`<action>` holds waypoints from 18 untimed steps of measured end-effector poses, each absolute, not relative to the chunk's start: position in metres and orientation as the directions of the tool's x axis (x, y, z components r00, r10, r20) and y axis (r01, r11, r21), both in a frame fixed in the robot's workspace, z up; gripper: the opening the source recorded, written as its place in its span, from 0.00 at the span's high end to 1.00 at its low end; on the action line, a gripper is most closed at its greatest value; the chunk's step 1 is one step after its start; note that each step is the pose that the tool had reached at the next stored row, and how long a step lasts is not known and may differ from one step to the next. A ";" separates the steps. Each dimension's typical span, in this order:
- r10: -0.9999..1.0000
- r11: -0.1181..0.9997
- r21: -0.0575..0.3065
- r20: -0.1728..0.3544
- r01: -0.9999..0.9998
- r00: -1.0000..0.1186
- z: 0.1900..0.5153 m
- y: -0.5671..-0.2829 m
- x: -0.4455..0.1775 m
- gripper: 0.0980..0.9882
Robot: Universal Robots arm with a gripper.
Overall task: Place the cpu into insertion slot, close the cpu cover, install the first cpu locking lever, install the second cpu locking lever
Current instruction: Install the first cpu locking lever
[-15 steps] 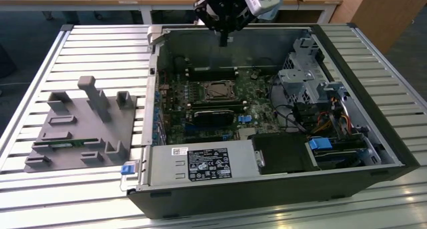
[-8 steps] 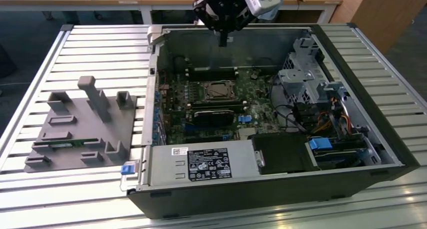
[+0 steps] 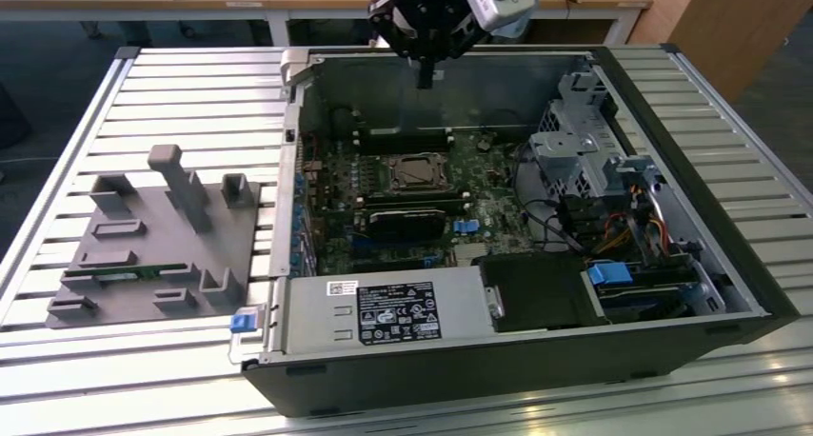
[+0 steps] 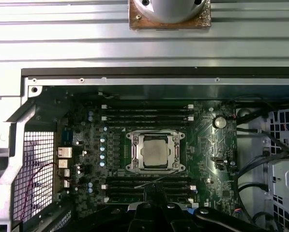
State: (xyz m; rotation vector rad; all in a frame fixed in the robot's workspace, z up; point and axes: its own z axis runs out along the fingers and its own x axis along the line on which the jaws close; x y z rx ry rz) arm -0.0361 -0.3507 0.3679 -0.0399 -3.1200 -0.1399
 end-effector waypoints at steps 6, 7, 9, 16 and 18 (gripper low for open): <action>0.025 0.996 0.089 0.019 0.026 -1.000 0.365 -0.349 -0.033 0.99; 0.025 0.996 0.089 0.019 0.026 -1.000 0.364 -0.348 -0.033 0.99; 0.025 0.996 0.090 0.019 0.026 -1.000 0.362 -0.348 -0.033 0.99; 0.025 0.996 0.089 0.019 0.026 -1.000 0.349 -0.348 -0.033 0.99; 0.025 0.996 0.087 0.018 0.026 -1.000 0.347 -0.348 -0.033 0.99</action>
